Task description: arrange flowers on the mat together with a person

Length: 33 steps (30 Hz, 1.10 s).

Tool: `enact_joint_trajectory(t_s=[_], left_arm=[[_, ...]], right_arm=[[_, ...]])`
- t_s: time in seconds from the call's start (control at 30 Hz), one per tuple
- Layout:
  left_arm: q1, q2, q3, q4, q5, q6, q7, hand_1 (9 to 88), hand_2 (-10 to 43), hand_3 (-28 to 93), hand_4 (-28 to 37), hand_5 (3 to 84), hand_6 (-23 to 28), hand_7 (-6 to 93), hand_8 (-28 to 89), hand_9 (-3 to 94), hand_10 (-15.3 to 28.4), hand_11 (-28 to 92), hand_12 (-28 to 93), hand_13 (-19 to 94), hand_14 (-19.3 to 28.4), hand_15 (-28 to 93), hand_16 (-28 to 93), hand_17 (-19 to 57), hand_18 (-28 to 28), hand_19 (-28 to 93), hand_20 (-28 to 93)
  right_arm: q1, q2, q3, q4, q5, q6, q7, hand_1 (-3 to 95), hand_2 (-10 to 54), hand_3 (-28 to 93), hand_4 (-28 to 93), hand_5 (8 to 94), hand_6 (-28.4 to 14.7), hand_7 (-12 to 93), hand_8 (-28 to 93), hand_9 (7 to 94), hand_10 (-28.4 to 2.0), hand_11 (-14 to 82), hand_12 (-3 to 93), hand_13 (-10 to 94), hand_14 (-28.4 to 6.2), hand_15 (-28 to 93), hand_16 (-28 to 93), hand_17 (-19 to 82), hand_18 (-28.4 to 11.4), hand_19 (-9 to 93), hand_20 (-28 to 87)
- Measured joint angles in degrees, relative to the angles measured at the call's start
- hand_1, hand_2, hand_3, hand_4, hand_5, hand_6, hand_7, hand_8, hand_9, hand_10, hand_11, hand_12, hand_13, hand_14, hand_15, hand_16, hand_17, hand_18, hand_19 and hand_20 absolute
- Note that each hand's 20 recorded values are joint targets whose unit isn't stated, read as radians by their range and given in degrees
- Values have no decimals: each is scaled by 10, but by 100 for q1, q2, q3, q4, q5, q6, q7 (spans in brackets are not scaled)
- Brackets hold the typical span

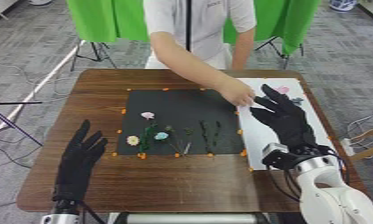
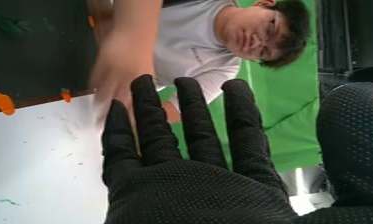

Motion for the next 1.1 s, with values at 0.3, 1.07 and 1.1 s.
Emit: enact_joint_trajectory(t_s=[0.3,1.07,1.1], left_arm=[[8,5,0,0,-4,1,-19,188,31,761,-283,226,-23,109,-94,275,125,83,130,214,176,172,4,-115,232,422,63],[30,2,-6,-5,-4,-1,-73,190,33,760,-283,226,-21,109,-94,275,124,85,130,214,176,173,3,-115,232,424,62],[30,2,-6,-5,-4,-1,-73,190,33,760,-283,226,-21,109,-94,275,125,85,129,214,176,174,3,-115,232,423,62]], right_arm=[[-26,-17,27,3,85,-60,5,180,91,682,-263,354,32,100,-88,380,-135,54,183,302,-186,122,304,13,-185,265,221],[-71,-57,5,5,48,-118,160,181,91,685,-262,356,33,102,-90,382,-135,54,181,305,-184,129,299,10,-186,267,223],[-61,-57,5,5,38,-129,168,180,91,684,-262,357,33,103,-89,382,-135,54,181,305,-184,129,299,10,-186,268,223]])
